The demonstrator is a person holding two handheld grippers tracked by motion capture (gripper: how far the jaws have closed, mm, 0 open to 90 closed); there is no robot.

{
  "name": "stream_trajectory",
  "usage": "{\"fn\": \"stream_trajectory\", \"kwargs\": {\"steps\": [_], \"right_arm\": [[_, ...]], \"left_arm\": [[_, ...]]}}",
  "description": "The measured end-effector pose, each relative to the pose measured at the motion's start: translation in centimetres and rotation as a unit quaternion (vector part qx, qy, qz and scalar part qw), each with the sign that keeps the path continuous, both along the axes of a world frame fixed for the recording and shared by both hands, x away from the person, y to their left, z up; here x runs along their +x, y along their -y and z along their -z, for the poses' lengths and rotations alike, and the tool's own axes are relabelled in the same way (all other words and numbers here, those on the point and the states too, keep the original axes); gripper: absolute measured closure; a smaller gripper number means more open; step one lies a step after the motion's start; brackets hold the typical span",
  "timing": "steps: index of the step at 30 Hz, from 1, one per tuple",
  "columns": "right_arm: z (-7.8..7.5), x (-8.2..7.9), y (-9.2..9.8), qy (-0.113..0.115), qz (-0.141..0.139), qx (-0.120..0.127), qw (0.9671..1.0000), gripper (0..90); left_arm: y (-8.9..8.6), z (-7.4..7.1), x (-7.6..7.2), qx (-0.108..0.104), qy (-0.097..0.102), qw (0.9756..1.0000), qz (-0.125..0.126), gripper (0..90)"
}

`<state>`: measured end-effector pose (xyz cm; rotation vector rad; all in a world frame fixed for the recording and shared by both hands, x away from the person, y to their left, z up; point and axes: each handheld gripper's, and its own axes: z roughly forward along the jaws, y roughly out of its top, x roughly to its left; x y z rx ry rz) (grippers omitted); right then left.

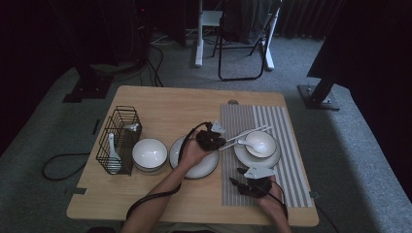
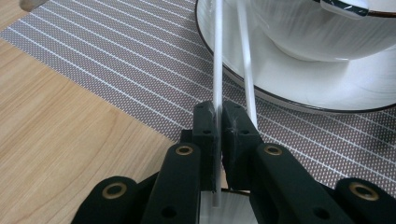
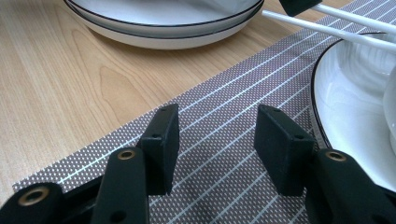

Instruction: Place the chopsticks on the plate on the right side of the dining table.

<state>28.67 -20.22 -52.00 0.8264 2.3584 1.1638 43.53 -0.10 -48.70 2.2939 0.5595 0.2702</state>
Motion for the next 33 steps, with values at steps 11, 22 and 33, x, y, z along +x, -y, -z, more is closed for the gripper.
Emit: {"fn": "stream_trajectory", "kwargs": {"steps": [11,22,33], "right_arm": [[0.0,0.0,0.0,0.0,0.0,0.0,1.0,50.2],[0.0,0.0,0.0,0.0,0.001,-0.001,1.0,50.2],[0.0,-0.1,-0.1,0.001,0.0,-0.001,1.0,50.1]], "left_arm": [[0.9,0.1,0.1,0.0,0.002,0.9999,0.016,86.1],[0.7,-0.2,0.2,-0.022,-0.002,0.9996,0.019,80.9],[0.3,-0.5,-0.1,-0.049,-0.015,0.9985,0.02,66.0]]}}
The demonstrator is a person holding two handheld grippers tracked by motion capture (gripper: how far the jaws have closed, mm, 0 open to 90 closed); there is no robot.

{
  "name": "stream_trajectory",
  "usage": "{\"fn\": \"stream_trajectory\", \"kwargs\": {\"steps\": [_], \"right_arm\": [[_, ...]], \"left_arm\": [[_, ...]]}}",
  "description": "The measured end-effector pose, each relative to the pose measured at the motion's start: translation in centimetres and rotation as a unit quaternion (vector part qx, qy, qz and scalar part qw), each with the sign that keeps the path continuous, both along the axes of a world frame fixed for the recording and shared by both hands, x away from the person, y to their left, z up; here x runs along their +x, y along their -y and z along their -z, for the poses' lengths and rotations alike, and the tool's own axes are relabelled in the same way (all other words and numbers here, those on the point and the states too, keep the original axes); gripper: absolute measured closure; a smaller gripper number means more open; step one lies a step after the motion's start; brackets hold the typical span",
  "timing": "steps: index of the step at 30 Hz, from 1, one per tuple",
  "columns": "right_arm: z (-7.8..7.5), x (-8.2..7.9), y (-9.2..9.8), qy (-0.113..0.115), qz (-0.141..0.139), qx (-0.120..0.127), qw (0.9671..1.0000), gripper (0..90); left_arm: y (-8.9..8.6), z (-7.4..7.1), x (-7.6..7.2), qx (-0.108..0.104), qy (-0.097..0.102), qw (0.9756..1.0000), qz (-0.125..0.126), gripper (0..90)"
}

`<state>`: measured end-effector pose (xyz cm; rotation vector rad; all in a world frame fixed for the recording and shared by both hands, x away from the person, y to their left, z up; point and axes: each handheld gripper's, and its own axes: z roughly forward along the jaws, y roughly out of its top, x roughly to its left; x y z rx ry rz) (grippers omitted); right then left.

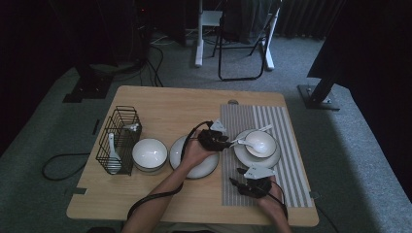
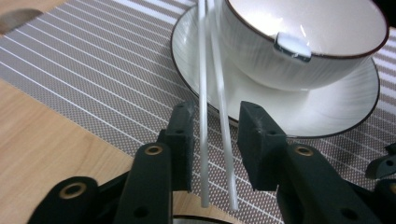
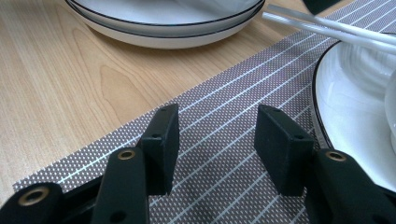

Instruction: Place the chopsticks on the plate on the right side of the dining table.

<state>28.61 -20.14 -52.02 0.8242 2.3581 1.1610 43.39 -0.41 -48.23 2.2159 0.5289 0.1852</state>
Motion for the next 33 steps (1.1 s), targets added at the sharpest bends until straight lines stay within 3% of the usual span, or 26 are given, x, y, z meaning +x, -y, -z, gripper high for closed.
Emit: {"fn": "stream_trajectory", "kwargs": {"steps": [8,9,12,16,24,33], "right_arm": [[0.0,0.0,0.1,0.0,0.001,0.001,1.0,50.2],[-0.1,0.0,0.1,0.001,0.0,0.002,1.0,50.2],[-0.1,0.0,0.1,0.001,0.0,0.002,1.0,50.2],[0.0,0.0,0.1,0.001,0.001,0.001,1.0,50.2],[0.0,0.0,0.1,0.001,0.0,0.001,1.0,50.2],[-0.1,0.0,0.1,0.002,0.001,0.003,1.0,50.1]], "left_arm": [[0.6,0.7,0.1,0.038,-0.012,0.9992,0.003,66.4],[0.8,0.9,0.3,0.055,-0.015,0.9984,0.006,70.8],[0.9,1.0,0.3,0.063,-0.013,0.9979,0.008,79.0],[1.2,0.9,0.3,0.073,-0.001,0.9972,0.015,81.2],[1.7,0.9,0.4,0.079,0.02,0.9963,0.026,81.2],[1.8,1.0,0.6,0.072,0.02,0.9967,0.03,77.4]]}}
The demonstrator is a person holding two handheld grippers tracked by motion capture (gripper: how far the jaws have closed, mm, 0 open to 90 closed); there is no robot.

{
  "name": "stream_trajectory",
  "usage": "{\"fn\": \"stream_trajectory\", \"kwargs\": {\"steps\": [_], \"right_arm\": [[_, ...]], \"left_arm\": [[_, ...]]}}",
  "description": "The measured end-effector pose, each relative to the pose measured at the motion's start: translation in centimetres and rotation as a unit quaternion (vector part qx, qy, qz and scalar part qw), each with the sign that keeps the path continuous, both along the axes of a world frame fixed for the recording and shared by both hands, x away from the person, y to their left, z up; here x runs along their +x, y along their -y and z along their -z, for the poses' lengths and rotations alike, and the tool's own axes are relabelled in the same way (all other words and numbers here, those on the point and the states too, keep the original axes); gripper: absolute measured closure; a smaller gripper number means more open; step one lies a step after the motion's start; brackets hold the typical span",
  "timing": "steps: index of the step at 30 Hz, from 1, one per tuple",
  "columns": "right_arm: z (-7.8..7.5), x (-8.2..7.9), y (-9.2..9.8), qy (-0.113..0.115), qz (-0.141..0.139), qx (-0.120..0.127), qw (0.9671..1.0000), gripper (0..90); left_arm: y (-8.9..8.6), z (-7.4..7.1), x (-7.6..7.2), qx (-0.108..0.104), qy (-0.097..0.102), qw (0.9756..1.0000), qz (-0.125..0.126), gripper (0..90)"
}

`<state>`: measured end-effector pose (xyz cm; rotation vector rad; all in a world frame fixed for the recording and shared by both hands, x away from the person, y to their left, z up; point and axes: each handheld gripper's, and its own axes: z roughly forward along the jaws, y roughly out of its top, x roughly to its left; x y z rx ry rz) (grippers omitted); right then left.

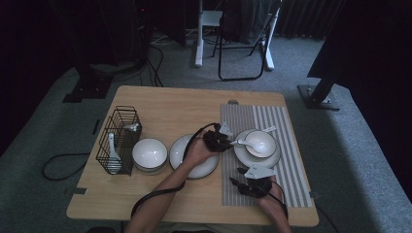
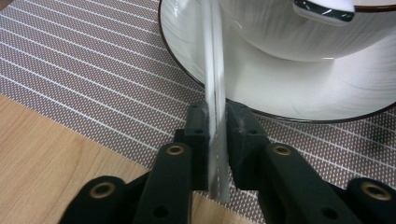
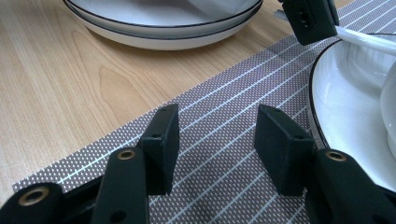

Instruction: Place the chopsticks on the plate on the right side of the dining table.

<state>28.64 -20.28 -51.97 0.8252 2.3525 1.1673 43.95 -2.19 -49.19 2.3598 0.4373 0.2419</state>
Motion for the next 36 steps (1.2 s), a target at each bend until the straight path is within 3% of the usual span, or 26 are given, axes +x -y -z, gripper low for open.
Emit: {"fn": "stream_trajectory", "kwargs": {"steps": [10,23,32,36], "right_arm": [[-0.2,-0.1,0.2,0.002,0.003,0.006,1.0,49.8],[-1.2,-0.3,1.0,0.014,0.015,0.023,0.9995,49.3],[-2.0,-0.1,1.6,0.029,0.024,0.014,0.9992,49.3],[-2.4,0.0,1.8,0.035,0.028,0.008,0.999,49.3]], "left_arm": [[-1.2,-0.4,-0.1,-0.029,-0.008,0.9994,-0.019,67.1],[-2.5,-1.8,-0.7,-0.074,-0.006,0.9967,-0.032,63.0],[-3.4,-2.3,-1.1,-0.105,-0.011,0.9935,-0.042,61.3],[-3.5,-2.4,-1.3,-0.108,-0.009,0.9932,-0.043,60.8]]}}
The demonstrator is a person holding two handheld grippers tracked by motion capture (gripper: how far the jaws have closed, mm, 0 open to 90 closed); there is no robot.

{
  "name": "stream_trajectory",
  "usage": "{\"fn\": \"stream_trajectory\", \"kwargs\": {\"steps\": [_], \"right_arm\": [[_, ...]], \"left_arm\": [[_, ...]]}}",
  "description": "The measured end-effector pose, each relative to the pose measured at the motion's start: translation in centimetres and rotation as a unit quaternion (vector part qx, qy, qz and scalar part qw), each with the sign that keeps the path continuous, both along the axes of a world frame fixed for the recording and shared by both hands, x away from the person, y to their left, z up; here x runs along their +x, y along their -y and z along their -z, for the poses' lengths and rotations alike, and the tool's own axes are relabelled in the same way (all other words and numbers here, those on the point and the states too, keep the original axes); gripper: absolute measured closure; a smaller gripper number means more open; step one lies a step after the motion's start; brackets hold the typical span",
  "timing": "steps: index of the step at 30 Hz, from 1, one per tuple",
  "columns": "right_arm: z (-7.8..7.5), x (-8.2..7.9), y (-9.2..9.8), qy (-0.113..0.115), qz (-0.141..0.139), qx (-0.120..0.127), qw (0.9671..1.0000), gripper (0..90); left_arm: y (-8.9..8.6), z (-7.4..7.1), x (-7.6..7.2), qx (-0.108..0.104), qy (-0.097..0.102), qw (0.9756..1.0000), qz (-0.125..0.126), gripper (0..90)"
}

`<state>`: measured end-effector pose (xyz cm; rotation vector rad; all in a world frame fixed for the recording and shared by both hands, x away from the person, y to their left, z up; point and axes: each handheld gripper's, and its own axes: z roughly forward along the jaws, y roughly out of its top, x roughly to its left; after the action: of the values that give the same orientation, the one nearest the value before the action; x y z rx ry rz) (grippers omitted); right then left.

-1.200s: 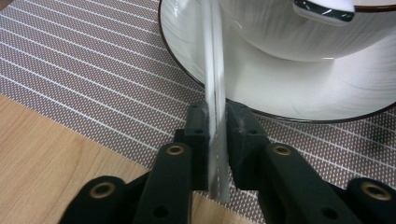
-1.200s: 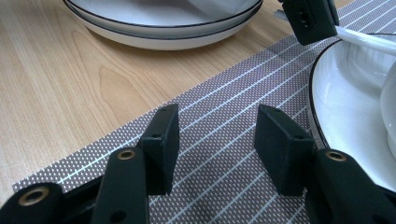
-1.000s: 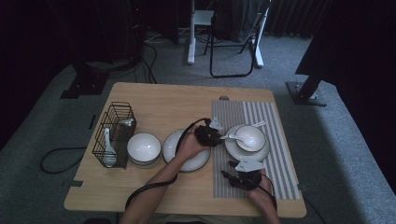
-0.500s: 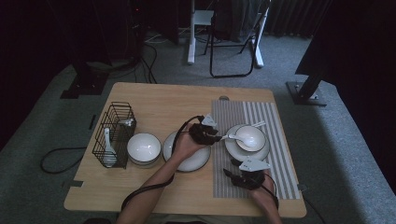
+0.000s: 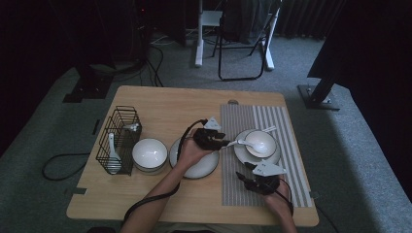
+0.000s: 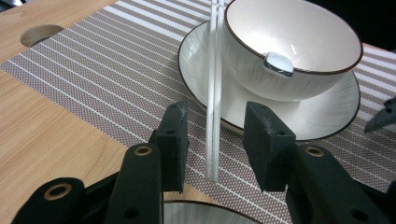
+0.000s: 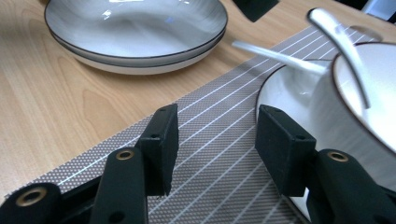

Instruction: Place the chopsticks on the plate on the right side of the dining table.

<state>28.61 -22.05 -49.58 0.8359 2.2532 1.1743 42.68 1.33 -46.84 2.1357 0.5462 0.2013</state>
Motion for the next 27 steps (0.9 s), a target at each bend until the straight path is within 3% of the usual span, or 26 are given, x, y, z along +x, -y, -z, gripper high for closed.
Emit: {"fn": "stream_trajectory", "kwargs": {"steps": [12,27], "right_arm": [[-2.1,1.0,0.9,0.034,0.01,-0.055,0.9978,48.7],[-5.3,1.9,3.0,0.069,0.028,-0.044,0.9963,39.0]], "left_arm": [[-0.4,0.0,-0.3,-0.007,0.005,1.0,0.0,60.0],[-0.5,-0.7,-0.2,-0.011,0.01,0.9999,-0.005,58.1]]}}
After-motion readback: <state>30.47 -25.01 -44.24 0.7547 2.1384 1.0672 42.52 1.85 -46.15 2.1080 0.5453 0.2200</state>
